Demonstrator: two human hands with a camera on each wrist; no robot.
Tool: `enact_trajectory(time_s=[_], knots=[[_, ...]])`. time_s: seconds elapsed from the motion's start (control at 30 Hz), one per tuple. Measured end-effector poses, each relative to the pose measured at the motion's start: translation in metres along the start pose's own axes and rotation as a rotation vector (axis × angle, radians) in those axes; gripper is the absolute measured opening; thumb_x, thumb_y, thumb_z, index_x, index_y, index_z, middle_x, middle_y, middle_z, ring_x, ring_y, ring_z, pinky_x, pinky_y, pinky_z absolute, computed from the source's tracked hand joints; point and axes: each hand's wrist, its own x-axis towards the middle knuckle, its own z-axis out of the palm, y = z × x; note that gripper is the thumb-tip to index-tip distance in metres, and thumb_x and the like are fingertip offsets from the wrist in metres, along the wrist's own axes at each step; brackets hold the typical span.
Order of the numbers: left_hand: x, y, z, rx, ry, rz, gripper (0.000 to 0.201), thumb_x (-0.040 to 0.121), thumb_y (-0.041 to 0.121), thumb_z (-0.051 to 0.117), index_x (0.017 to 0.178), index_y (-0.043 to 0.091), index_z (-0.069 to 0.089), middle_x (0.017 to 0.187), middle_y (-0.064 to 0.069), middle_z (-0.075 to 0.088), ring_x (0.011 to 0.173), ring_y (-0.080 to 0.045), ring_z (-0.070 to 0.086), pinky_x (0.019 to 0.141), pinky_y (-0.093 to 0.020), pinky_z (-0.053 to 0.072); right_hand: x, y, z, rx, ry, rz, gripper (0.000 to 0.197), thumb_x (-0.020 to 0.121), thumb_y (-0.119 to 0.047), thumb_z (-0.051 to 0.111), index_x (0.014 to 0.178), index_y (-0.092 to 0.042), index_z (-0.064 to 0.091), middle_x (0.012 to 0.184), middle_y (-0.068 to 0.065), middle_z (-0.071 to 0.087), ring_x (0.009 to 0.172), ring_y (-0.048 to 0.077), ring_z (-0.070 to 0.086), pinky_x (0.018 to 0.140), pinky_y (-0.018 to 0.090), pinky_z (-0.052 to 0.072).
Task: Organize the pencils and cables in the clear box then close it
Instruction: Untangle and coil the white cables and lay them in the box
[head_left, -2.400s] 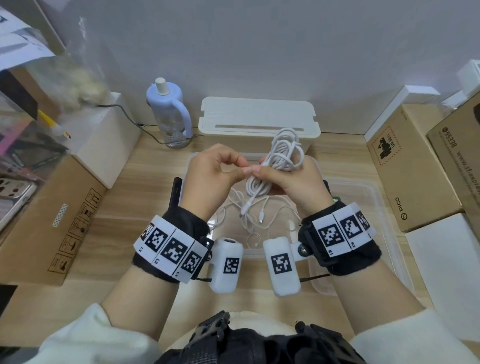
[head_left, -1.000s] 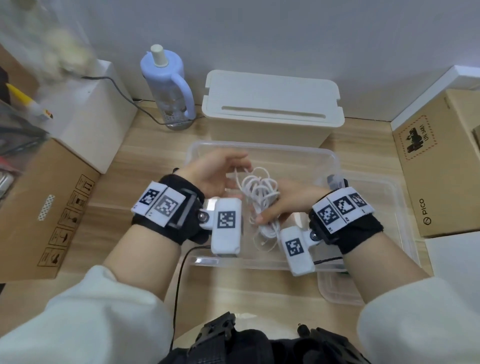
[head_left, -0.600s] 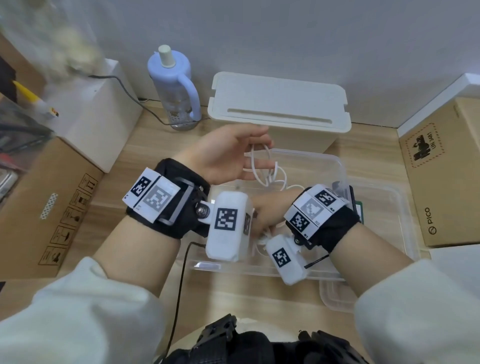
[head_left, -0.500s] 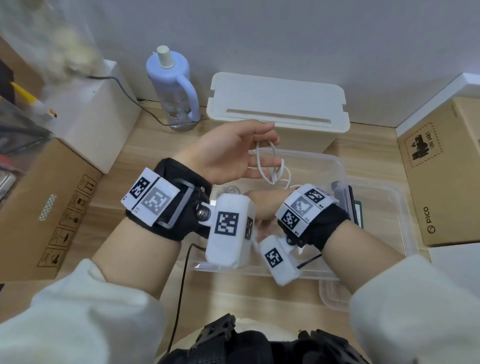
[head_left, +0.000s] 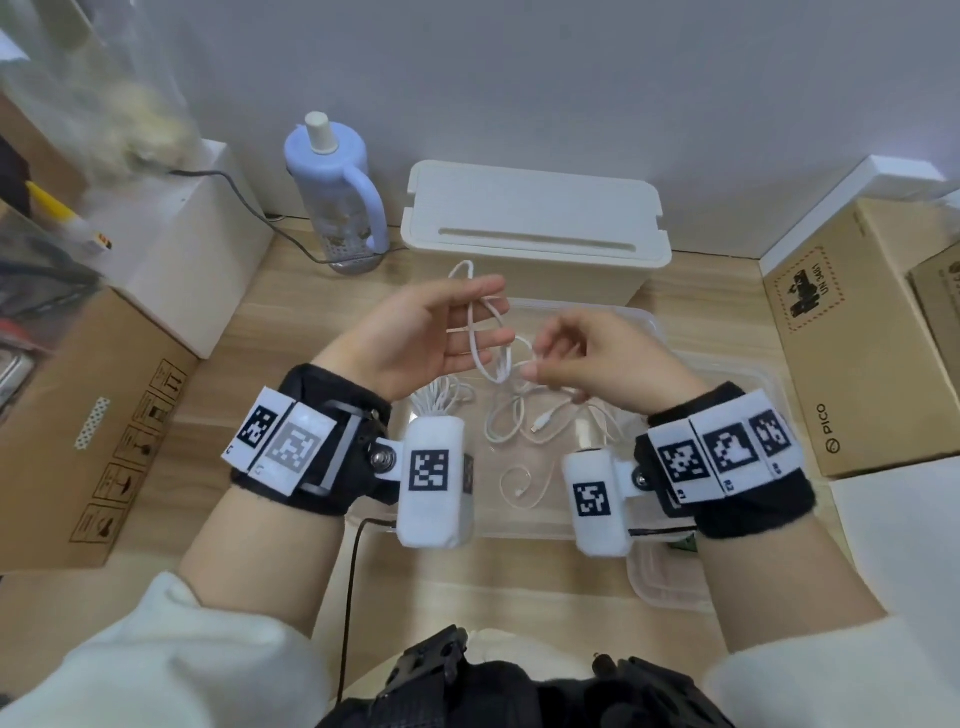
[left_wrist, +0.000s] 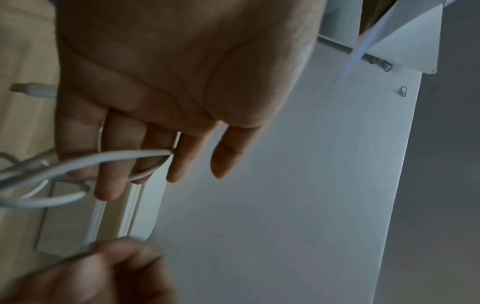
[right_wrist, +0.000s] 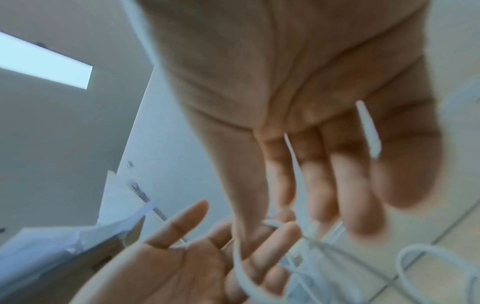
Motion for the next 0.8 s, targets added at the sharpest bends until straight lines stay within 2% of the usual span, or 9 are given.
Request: enact_trajectory(time_s=[0.07, 0.13, 0.2, 0.33, 0.4, 0.5, 0.63, 0.7, 0.8], knots=[[-0.006, -0.002, 0.007, -0.002, -0.023, 0.013, 0.041, 0.087, 0.026, 0.052, 0.127, 0.018, 0.052, 0.118, -0.005, 0.053, 0.097, -0.021, 0.061, 0.083, -0.028, 0.051, -0.003, -0.004, 0.004, 0.066, 0.161, -0.06, 0.041, 0.07, -0.034, 0.075, 0.099, -0.025, 0.046, 0.093, -0.003, 0.052, 0.083, 0.008, 0.051, 0.074, 0.024, 0.044], [-0.011, -0.004, 0.017, 0.004, -0.106, 0.034, 0.042, 0.09, 0.024, 0.047, 0.132, 0.022, 0.046, 0.12, -0.005, 0.05, 0.101, -0.019, 0.056, 0.078, -0.025, 0.05, -0.005, -0.009, 0.012, 0.083, 0.148, -0.093, 0.064, 0.07, -0.032, 0.076, 0.121, -0.027, 0.037, 0.109, -0.004, 0.047, 0.101, 0.006, 0.048, 0.083, 0.019, 0.038], [-0.018, -0.007, 0.026, 0.077, -0.178, 0.072, 0.045, 0.088, 0.024, 0.048, 0.133, 0.027, 0.043, 0.117, -0.003, 0.056, 0.101, -0.015, 0.055, 0.078, -0.023, 0.049, -0.006, -0.01, 0.019, 0.16, 0.127, -0.145, 0.064, 0.074, -0.019, 0.073, 0.127, -0.024, 0.037, 0.103, -0.01, 0.053, 0.095, 0.001, 0.054, 0.081, 0.014, 0.042], [-0.033, -0.01, 0.027, 0.203, -0.051, 0.179, 0.044, 0.089, 0.017, 0.054, 0.127, 0.038, 0.048, 0.114, 0.001, 0.068, 0.092, -0.012, 0.066, 0.078, -0.025, 0.044, -0.009, 0.0, 0.018, 0.312, 0.227, -0.155, 0.024, 0.089, -0.009, 0.054, 0.11, -0.021, 0.057, 0.073, -0.002, 0.064, 0.06, 0.006, 0.06, 0.062, 0.026, 0.049], [-0.038, -0.008, 0.017, 0.218, 0.137, 0.269, 0.04, 0.085, 0.014, 0.059, 0.119, 0.035, 0.055, 0.102, 0.003, 0.074, 0.085, -0.01, 0.069, 0.078, -0.028, 0.042, -0.013, 0.006, 0.014, 0.255, 0.282, -0.164, 0.018, 0.093, -0.017, 0.048, 0.101, -0.028, 0.06, 0.052, -0.008, 0.057, 0.044, 0.002, 0.05, 0.054, 0.025, 0.043], [-0.039, -0.005, 0.004, 0.246, 0.36, 0.457, 0.043, 0.08, 0.002, 0.062, 0.118, 0.022, 0.057, 0.097, 0.003, 0.07, 0.091, -0.009, 0.064, 0.083, -0.026, 0.047, -0.019, 0.007, 0.01, 0.213, 0.289, -0.195, 0.02, 0.094, -0.02, 0.046, 0.093, -0.033, 0.062, 0.041, -0.013, 0.048, 0.042, 0.0, 0.042, 0.053, 0.023, 0.036], [-0.036, -0.004, 0.02, 0.547, 0.213, 0.462, 0.041, 0.082, 0.008, 0.066, 0.119, 0.021, 0.057, 0.115, 0.001, 0.062, 0.109, -0.008, 0.056, 0.096, -0.023, 0.044, -0.025, -0.002, 0.011, 0.21, 0.221, -0.266, 0.02, 0.093, -0.019, 0.049, 0.095, -0.033, 0.063, 0.042, -0.015, 0.046, 0.044, -0.001, 0.04, 0.051, 0.015, 0.033], [-0.032, -0.008, 0.027, 0.628, 0.122, 0.419, 0.026, 0.087, 0.015, 0.061, 0.113, 0.014, 0.063, 0.104, -0.004, 0.067, 0.096, -0.009, 0.061, 0.091, -0.025, 0.046, -0.027, -0.007, 0.012, 0.223, 0.223, -0.316, 0.021, 0.093, -0.018, 0.049, 0.091, -0.034, 0.062, 0.045, -0.02, 0.05, 0.047, -0.002, 0.044, 0.051, 0.011, 0.032], [-0.028, -0.015, 0.026, 0.577, 0.171, 0.44, 0.02, 0.093, 0.014, 0.052, 0.097, 0.005, 0.069, 0.081, -0.011, 0.068, 0.076, -0.015, 0.062, 0.078, -0.028, 0.049, -0.03, -0.011, 0.01, 0.306, 0.308, -0.332, 0.019, 0.092, -0.02, 0.05, 0.076, -0.025, 0.06, 0.047, -0.024, 0.052, 0.048, -0.006, 0.047, 0.054, 0.01, 0.033]])
